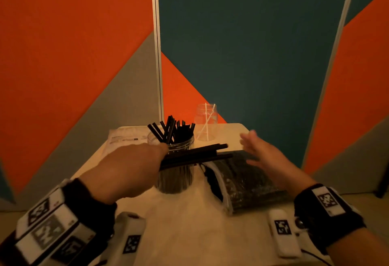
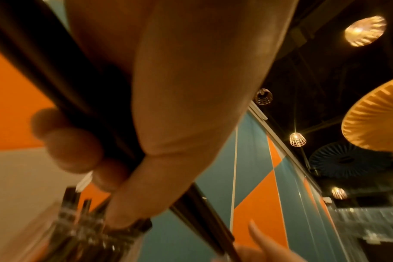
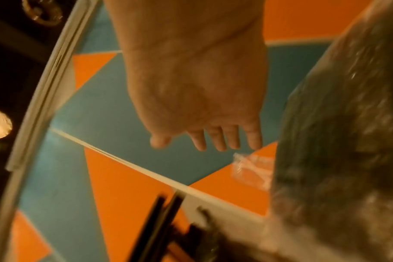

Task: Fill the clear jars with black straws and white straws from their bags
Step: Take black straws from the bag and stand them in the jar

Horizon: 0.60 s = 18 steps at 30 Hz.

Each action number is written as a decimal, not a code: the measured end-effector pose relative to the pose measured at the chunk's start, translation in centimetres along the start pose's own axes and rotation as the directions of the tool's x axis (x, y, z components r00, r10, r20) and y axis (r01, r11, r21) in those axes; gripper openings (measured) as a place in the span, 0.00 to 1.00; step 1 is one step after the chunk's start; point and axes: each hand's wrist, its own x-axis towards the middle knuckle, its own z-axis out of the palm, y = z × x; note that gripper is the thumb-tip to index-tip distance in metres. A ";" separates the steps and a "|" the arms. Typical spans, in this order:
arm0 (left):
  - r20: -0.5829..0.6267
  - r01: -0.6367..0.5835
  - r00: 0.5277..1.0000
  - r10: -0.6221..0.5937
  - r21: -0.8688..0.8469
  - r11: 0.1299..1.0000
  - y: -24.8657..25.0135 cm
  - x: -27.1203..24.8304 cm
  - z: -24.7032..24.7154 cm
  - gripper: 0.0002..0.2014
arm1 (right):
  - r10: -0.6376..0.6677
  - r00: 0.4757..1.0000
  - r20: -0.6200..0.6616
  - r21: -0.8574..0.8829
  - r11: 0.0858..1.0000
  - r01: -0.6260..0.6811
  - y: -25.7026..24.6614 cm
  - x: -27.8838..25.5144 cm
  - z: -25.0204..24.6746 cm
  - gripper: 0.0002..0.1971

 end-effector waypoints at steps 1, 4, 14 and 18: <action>-0.013 -0.024 1.000 0.023 -0.054 0.998 0.5 0.2 0.2 0.09 | -0.042 0.999 -0.019 0.140 0.989 0.044 -1.2 0.0 1.0 0.38; -0.085 -0.078 0.995 0.061 -0.221 0.972 2.2 1.1 1.4 0.08 | -0.148 0.988 -0.046 0.282 0.947 0.155 -4.8 -0.4 4.0 0.36; -0.210 -0.044 0.958 -0.194 -0.778 0.626 3.2 4.8 5.7 0.12 | -0.468 0.859 -0.210 -0.026 0.880 0.473 -8.0 0.7 9.1 0.26; -0.275 -0.089 0.843 -0.462 -0.919 0.384 -0.1 6.4 4.4 0.05 | -0.432 0.890 -0.149 -0.250 0.887 0.389 -6.0 2.9 9.9 0.12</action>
